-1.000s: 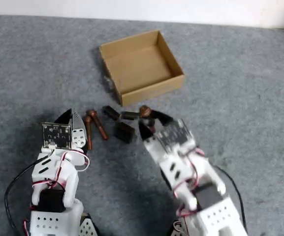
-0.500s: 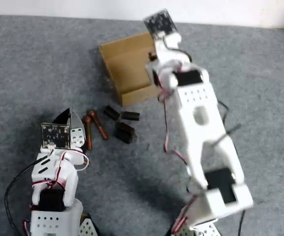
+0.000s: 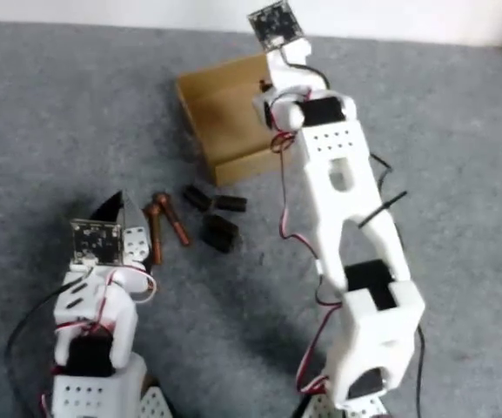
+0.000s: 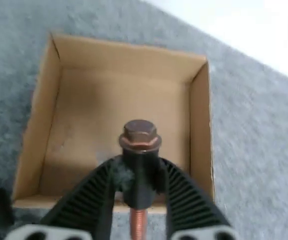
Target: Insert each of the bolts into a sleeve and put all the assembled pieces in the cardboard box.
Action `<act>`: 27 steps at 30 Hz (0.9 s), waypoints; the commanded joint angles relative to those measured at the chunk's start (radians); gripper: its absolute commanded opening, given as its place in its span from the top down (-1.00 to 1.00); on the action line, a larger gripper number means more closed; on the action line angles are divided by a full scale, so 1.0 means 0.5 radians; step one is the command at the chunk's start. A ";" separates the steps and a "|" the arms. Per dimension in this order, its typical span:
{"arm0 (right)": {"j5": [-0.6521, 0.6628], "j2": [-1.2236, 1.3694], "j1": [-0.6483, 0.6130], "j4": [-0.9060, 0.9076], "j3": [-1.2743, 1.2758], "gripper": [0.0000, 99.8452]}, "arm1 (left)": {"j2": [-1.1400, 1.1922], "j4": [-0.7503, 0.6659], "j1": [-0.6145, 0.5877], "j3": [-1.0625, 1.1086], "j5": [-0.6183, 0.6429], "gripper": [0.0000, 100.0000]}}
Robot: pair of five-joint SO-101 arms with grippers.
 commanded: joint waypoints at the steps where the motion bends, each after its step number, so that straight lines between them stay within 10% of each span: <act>1: -0.015 -0.140 0.081 0.032 -0.109 0.28 | 0.002 -0.043 -0.011 -0.008 -0.012 0.97; 5: -0.018 -0.106 0.161 0.032 -0.106 -0.07 | 0.002 -0.043 -0.011 -0.008 -0.012 0.97; 27: -0.227 -0.839 0.087 1.155 -0.219 -0.07 | 0.002 0.052 0.066 -0.103 -0.012 0.96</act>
